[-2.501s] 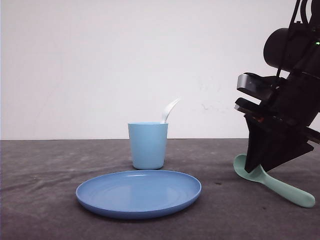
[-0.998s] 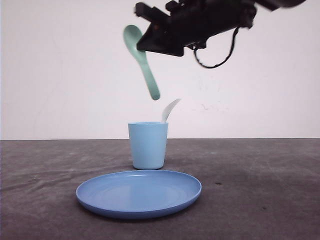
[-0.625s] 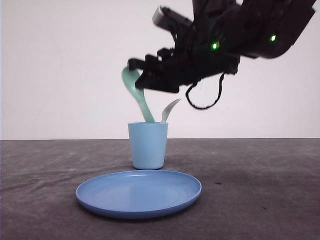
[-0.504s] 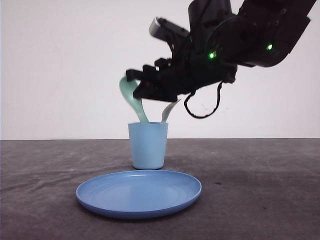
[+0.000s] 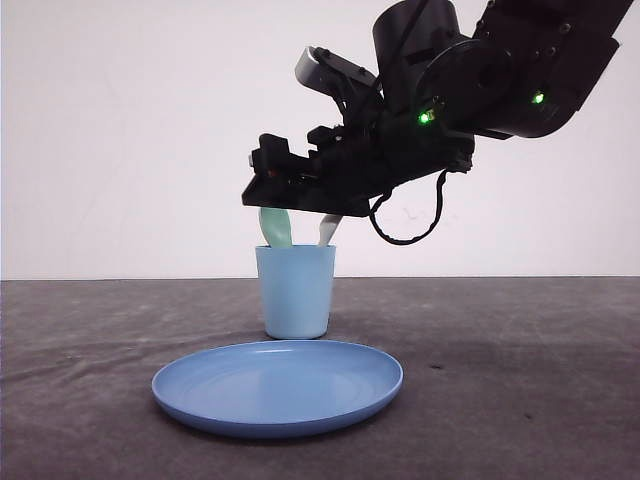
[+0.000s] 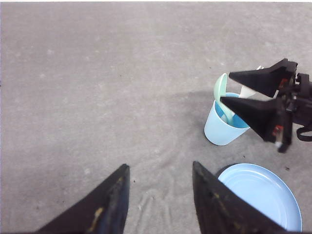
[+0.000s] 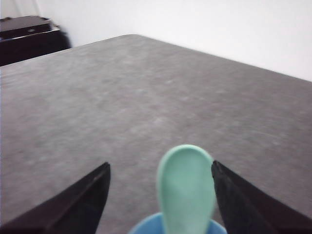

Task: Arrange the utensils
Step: 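Lift the spoon with the right gripper and lower it into the cup, then open the right gripper and raise it away from the cup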

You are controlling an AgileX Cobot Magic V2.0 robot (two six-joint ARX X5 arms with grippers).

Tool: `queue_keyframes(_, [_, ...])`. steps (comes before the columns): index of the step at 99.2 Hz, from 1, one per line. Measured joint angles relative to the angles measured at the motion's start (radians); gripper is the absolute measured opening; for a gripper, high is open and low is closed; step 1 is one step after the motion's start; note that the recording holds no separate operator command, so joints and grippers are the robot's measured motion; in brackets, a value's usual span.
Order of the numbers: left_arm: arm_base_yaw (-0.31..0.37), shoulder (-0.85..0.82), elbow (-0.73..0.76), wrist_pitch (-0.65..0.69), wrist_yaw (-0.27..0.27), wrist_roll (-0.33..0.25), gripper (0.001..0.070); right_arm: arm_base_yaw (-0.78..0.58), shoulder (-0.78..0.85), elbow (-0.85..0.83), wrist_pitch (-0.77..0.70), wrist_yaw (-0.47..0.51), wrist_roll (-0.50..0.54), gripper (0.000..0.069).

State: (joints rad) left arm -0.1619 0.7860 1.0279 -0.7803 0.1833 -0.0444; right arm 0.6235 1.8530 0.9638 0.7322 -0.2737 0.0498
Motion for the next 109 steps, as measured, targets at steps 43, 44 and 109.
queue_keyframes(43, [0.000, 0.000, 0.000, -0.001, 0.000, 0.000, 0.0236, -0.002, -0.327, 0.000, -0.456, -0.099, 0.008, 0.0418])
queue_keyframes(44, [0.000, 0.000, 0.000, -0.001, 0.000, 0.000, 0.0236, -0.002, -0.336, 0.000, -0.471, -0.099, 0.008, 0.0418])
queue_keyframes(109, [0.000, 0.000, 0.000, -0.002, 0.000, 0.000, 0.0236, -0.023, -0.601, 0.000, -1.123, 0.057, 0.005, 0.0418])
